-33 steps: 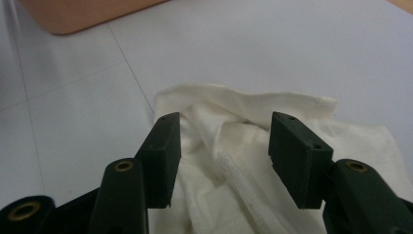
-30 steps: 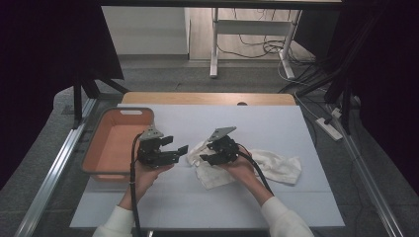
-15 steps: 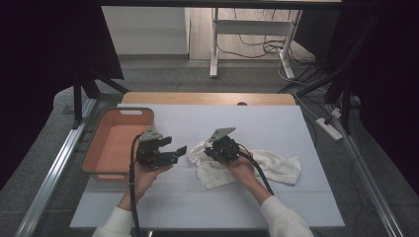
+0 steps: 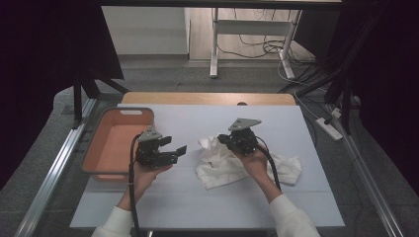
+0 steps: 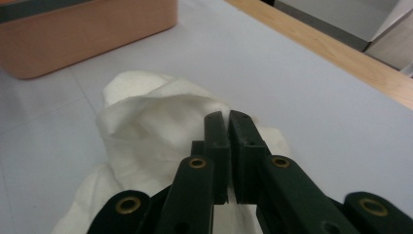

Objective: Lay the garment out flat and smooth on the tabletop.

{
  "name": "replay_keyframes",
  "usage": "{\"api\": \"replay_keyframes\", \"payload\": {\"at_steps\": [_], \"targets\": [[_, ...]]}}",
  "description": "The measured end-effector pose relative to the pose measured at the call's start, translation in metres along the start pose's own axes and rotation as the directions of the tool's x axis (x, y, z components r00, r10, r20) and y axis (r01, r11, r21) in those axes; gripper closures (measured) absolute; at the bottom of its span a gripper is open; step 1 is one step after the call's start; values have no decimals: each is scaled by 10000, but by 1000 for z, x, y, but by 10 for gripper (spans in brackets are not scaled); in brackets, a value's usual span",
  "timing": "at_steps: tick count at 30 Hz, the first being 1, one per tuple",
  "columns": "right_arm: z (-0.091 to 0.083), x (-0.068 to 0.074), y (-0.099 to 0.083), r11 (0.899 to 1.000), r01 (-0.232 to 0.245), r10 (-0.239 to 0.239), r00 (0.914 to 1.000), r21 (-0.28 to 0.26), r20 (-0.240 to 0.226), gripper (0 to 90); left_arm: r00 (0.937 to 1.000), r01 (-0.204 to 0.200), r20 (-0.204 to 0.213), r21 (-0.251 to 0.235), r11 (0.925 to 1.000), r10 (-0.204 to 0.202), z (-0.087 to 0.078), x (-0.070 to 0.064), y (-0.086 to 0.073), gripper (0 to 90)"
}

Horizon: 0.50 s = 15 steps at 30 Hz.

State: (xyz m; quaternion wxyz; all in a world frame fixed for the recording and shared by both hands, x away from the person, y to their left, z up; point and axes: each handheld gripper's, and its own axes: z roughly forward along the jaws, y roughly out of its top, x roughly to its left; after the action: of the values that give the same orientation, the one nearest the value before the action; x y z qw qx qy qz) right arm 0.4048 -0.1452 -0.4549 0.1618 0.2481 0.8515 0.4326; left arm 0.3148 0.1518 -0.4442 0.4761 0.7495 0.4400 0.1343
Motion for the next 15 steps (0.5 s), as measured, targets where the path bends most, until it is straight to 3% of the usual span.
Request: {"api": "replay_keyframes", "payload": {"at_steps": [8, 15], "targets": [[-22, -24, -6, 9975, -602, 629, 9954, -381, 718, 862, 10000, -27, 12, 5, 10000, 27, 0, 0, 0, 281], [-35, -46, -20, 9909, -1252, 1305, 9833, -485, 1271, 862, 10000, -21, 62, -12, 10000, 21, 2, 0, 1, 282]]}}
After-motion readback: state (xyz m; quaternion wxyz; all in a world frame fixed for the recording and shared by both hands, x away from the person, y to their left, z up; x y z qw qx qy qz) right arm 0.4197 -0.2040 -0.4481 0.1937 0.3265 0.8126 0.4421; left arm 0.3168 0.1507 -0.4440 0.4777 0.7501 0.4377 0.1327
